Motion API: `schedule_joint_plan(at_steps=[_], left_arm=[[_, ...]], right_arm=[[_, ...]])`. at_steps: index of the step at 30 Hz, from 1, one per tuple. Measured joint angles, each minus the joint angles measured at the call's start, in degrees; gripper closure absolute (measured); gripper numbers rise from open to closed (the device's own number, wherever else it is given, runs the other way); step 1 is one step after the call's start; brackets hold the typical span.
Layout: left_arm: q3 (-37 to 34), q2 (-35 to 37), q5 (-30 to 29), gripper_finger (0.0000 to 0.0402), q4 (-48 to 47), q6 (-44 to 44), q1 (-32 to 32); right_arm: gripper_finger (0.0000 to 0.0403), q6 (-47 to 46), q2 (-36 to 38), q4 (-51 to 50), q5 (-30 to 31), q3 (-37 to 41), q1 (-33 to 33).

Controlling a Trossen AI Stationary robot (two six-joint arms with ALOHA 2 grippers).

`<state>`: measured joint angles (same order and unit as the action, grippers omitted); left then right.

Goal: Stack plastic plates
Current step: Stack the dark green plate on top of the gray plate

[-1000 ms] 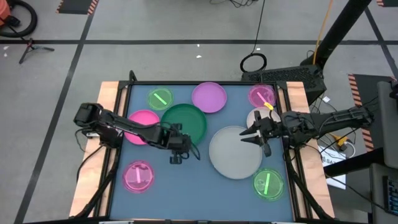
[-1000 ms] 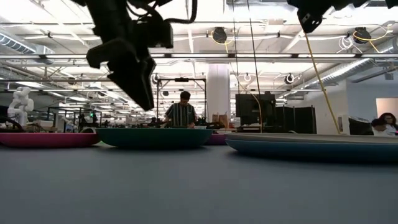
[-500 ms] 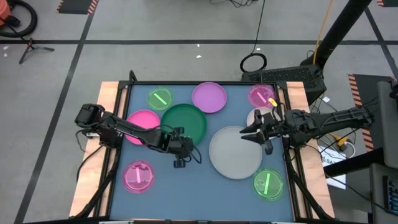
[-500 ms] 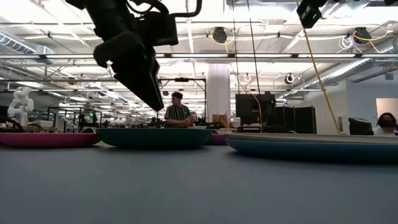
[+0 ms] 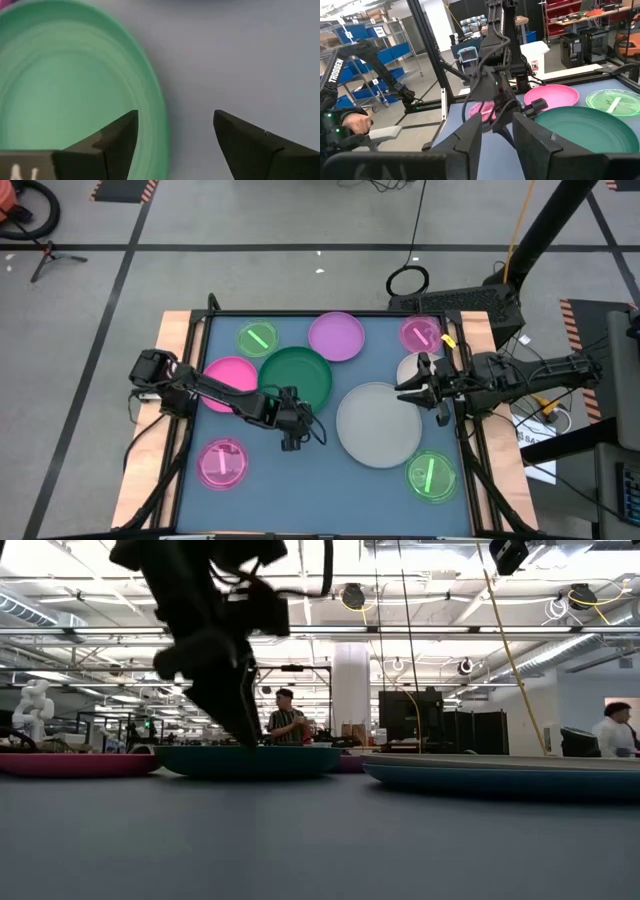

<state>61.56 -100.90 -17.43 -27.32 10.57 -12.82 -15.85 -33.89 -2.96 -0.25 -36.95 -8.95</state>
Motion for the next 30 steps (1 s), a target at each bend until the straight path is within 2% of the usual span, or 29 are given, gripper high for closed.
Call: schedule_joint_plan(at_steps=[5, 9, 22, 30], left_arm=[[0.0, -2.8, -3.7, 0.0165, 0.4, 0.1, 0.0], [0.1, -3.2, -6.0, 0.0199, 0.5, 0.1, 0.0], [0.0, -3.9, -6.0, 0.0382, 0.2, 3.7, -0.6], [1.4, -3.6, -6.7, 0.0391, -0.4, 4.7, -4.1]], right_arm=[[0.0300, 0.0, 0.1, -0.8, 0.0, 0.0, 0.0], [0.0300, 0.1, 0.2, -0.8, 0.0, 0.0, 0.0], [0.0300, 1.8, 0.6, -0.8, 0.0, 0.0, 0.0], [0.0300, 3.2, 2.0, -0.7, 0.0, 0.0, 0.0]])
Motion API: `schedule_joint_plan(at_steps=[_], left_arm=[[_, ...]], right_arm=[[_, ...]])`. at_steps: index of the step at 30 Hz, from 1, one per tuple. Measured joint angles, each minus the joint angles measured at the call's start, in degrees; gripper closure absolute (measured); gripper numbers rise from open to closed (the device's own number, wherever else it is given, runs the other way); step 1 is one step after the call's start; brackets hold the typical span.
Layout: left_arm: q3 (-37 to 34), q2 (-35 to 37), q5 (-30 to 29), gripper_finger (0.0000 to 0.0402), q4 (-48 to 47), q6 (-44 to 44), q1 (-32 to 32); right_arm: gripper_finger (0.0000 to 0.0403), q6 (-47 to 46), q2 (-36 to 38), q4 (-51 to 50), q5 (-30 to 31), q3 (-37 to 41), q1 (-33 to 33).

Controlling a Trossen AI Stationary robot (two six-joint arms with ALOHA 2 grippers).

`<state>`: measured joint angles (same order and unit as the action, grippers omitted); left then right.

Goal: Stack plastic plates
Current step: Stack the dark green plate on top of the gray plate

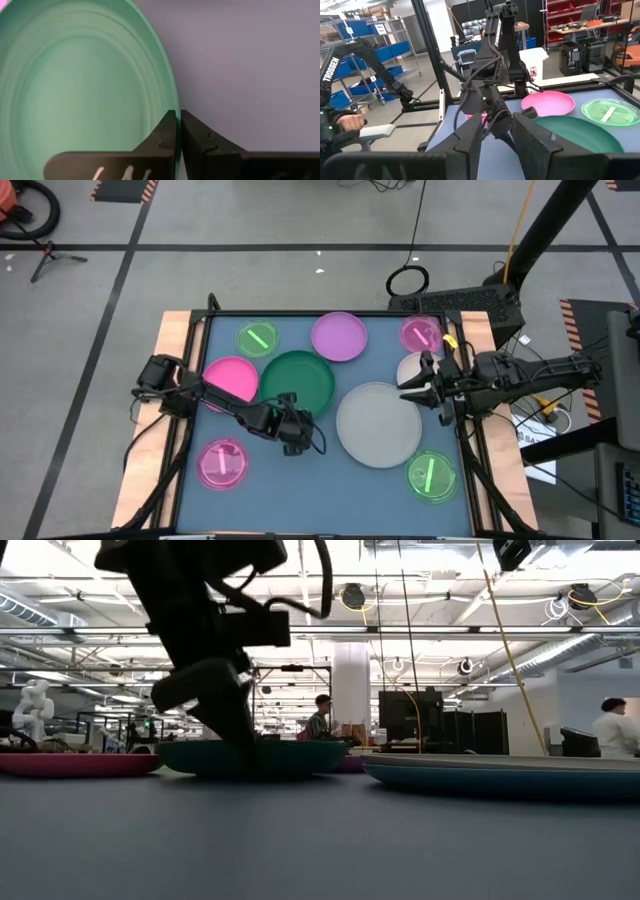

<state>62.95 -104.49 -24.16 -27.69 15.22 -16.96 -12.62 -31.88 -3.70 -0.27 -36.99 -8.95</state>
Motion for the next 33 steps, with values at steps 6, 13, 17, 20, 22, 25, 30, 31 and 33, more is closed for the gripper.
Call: schedule_joint_plan(at_steps=[6, 13, 17, 20, 22, 25, 30, 31, 33], left_arm=[[6.0, 0.0, -2.2, 0.0392, -6.3, -0.5, -2.0], [13.5, 0.0, -3.5, 0.0392, -8.2, -5.8, -3.5], [15.2, -0.4, -3.5, 0.0392, -2.7, -11.0, -3.8], [15.2, -1.0, -3.2, 0.0392, 3.8, -15.3, -3.5], [15.2, -1.4, -1.9, 0.0392, 6.9, -18.1, -3.3], [15.2, -2.9, 2.2, 0.0392, 11.4, -21.5, -2.7], [15.2, -5.6, 12.0, 0.0392, 16.7, -24.5, -1.7], [15.2, -5.7, 13.5, 0.0392, 16.2, -24.3, -1.4], [15.1, -6.5, 15.3, 0.0392, 16.6, -22.4, -0.7]], right_arm=[[0.0300, 0.3, 0.5, 0.0, 0.0, 0.0, 0.0], [0.0300, 1.3, 0.5, 0.0, 0.0, 0.0, 0.0], [0.0300, 1.6, 0.5, 0.0, 0.0, 0.0, 0.0], [0.0300, 2.3, 0.5, 0.0, 0.0, 0.0, 0.0], [0.0300, 2.9, 0.5, 0.0, 0.0, 0.0, 0.0], [0.0300, 3.1, 0.5, 0.0, 0.0, 0.0, 0.0], [0.0300, 3.0, 0.5, -0.3, 0.0, 0.0, 0.0], [0.0300, 3.0, 0.5, -0.5, 0.0, 0.0, 0.0], [0.0300, 3.0, 0.6, -0.7, 0.0, 0.0, 0.0]])
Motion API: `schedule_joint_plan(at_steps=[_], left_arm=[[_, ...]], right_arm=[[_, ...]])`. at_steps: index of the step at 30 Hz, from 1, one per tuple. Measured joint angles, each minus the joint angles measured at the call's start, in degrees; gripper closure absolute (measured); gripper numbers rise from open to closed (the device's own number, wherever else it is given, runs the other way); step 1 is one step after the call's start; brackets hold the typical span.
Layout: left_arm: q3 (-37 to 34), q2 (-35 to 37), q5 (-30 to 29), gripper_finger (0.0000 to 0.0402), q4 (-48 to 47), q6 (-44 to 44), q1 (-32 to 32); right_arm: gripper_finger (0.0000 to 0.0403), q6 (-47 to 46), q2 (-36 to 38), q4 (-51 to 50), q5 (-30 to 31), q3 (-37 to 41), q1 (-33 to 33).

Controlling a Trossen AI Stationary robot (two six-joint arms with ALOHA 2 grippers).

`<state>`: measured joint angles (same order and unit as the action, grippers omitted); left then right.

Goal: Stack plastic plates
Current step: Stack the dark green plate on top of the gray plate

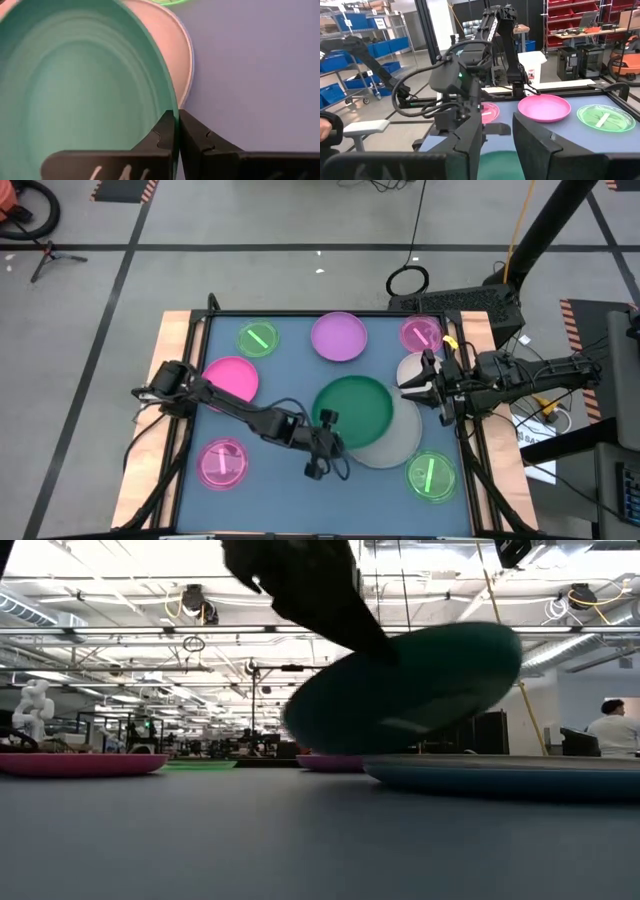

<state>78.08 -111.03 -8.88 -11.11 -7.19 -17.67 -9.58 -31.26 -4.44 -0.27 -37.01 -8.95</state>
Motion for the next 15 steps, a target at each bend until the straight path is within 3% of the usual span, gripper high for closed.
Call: schedule_joint_plan(at_steps=[7, 15], left_arm=[[0.1, -1.1, 6.7, 0.0392, 2.6, -0.2, 1.8], [0.0, -1.3, 8.5, 0.0365, 2.6, -0.7, 2.8]], right_arm=[[0.0300, 0.0, 0.4, -0.3, 0.1, 0.0, 0.0], [0.0300, 0.2, 0.5, -0.6, 0.2, 0.0, 0.0]])
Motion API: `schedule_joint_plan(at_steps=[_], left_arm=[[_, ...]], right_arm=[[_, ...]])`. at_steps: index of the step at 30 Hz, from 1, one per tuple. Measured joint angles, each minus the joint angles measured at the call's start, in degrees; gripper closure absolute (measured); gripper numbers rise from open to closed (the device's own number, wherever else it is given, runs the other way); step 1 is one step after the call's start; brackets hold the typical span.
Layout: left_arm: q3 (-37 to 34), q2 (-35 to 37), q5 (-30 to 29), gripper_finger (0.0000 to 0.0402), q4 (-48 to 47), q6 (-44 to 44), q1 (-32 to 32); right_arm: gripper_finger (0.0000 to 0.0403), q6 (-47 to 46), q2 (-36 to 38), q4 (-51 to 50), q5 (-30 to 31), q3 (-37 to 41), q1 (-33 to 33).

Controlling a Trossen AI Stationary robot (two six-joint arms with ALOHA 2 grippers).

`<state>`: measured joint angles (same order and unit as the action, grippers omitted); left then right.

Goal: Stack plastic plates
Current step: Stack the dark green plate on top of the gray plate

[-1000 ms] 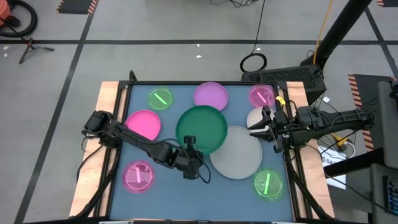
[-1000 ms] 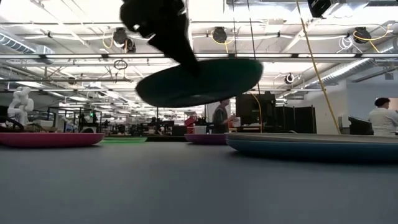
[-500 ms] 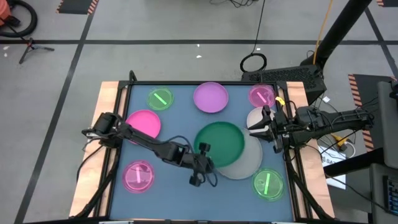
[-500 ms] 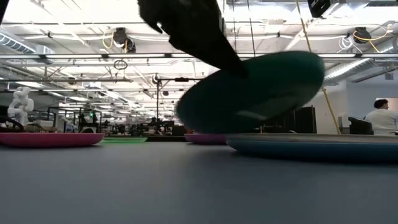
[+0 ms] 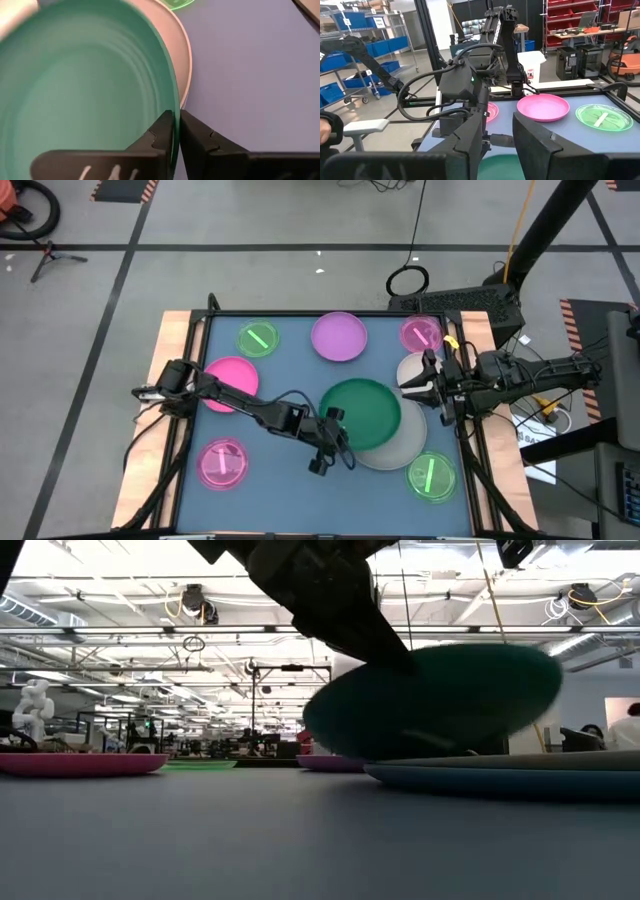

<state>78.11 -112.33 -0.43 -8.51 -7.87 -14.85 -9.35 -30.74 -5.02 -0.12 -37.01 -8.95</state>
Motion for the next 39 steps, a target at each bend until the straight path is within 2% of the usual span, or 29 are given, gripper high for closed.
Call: schedule_joint_plan(at_steps=[19, 22, 27, 34, 39], left_arm=[[0.4, 0.0, 0.0, 0.0356, 0.2, -1.4, 0.6], [2.1, 0.0, -0.3, 0.0355, -3.3, -2.2, 0.7], [6.1, 0.0, -5.6, 0.0355, -11.8, -3.7, 0.6], [6.5, 0.7, -7.2, 0.0355, -16.3, -7.9, 1.8], [6.5, 0.7, -14.1, 0.0355, -27.2, -4.4, 4.4]], right_arm=[[0.0300, 0.0, 0.0, 0.0, 0.0, 0.0, 0.0], [0.0300, 0.0, 0.0, 0.0, 0.0, 0.0, 0.0], [0.0300, 0.0, 0.0, 0.0, 0.0, 0.0, 0.0], [0.0300, 0.0, 0.0, -0.4, 0.0, 0.0, 0.0], [0.0300, 0.0, 0.0, -1.7, 0.0, 0.0, 0.0]])
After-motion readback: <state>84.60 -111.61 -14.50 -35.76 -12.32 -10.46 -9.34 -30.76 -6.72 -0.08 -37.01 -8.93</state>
